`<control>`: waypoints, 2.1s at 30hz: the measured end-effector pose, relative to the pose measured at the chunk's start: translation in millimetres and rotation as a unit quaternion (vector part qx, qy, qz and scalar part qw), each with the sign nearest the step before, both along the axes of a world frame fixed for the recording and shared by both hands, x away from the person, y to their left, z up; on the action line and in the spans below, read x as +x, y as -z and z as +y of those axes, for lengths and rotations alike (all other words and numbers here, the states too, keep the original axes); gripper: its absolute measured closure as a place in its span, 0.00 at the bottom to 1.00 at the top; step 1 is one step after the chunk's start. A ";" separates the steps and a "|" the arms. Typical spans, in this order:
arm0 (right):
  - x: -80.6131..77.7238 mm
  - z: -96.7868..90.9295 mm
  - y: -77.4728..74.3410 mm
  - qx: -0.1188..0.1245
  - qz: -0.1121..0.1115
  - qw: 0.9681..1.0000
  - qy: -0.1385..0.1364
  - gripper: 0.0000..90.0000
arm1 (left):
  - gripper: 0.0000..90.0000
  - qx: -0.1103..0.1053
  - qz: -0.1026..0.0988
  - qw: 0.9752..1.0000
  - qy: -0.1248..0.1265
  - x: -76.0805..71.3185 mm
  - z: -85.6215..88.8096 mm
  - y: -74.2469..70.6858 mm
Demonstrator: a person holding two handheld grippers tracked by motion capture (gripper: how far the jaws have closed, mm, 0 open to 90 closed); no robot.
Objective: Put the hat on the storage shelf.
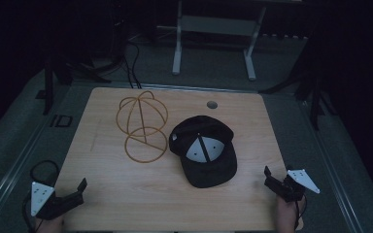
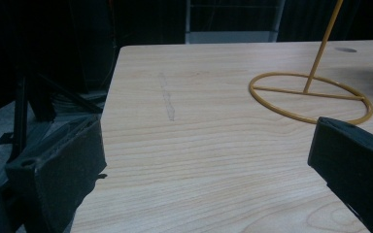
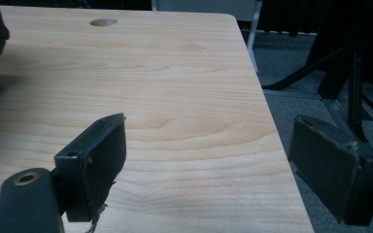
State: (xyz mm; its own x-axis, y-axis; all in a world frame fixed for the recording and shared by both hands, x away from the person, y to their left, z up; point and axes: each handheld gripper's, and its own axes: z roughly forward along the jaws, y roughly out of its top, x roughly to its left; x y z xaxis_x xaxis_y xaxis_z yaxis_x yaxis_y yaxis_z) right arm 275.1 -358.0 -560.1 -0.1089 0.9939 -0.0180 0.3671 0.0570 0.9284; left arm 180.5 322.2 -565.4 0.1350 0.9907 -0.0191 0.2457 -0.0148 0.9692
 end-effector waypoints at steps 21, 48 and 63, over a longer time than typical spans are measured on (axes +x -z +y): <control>4.9 11.5 -45.3 0.031 0.008 0.996 -0.084 0.15 | 0.00 0.008 -0.001 1.000 0.021 -1.9 -5.3 -2.3; 56.2 85.7 -101.0 -0.010 0.014 0.970 -0.242 0.25 | 0.00 -0.012 0.030 0.998 0.051 -3.3 -18.0 -10.1; 103.5 135.0 -96.5 -0.049 0.043 0.962 -0.266 0.44 | 0.00 -0.014 0.033 0.998 0.058 -4.2 -17.6 -10.9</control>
